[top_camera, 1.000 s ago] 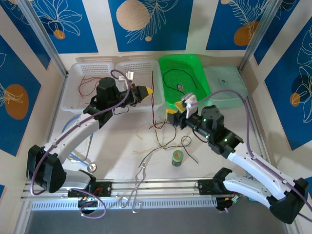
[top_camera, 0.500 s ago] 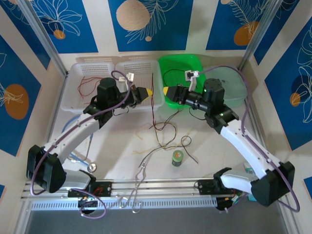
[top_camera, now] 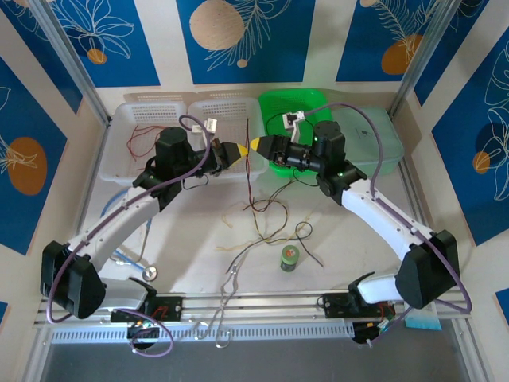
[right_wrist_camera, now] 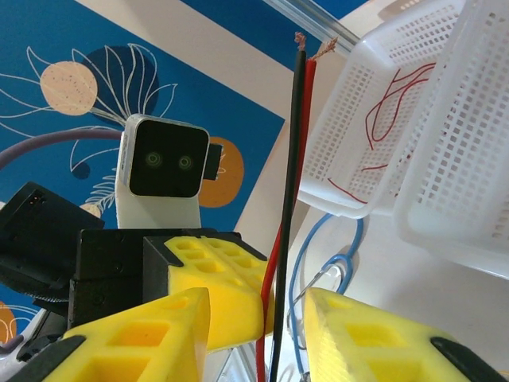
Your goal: Untangle the cables
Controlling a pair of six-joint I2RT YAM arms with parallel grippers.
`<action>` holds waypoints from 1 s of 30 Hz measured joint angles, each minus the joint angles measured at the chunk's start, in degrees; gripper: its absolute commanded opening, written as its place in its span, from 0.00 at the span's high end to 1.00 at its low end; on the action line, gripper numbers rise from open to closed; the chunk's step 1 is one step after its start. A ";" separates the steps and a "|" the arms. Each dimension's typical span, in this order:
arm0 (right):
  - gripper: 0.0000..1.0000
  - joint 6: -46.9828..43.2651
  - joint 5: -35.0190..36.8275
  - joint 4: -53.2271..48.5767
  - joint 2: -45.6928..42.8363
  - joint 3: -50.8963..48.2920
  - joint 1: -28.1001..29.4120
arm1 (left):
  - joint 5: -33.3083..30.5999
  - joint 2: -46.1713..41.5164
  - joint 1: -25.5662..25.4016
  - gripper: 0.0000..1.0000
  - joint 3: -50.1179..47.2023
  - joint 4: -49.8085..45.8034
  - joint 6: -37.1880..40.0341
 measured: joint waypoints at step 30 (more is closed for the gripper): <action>1.00 2.03 -3.10 6.71 3.69 0.39 0.00 | -0.39 -0.92 0.00 1.00 0.00 -1.38 0.09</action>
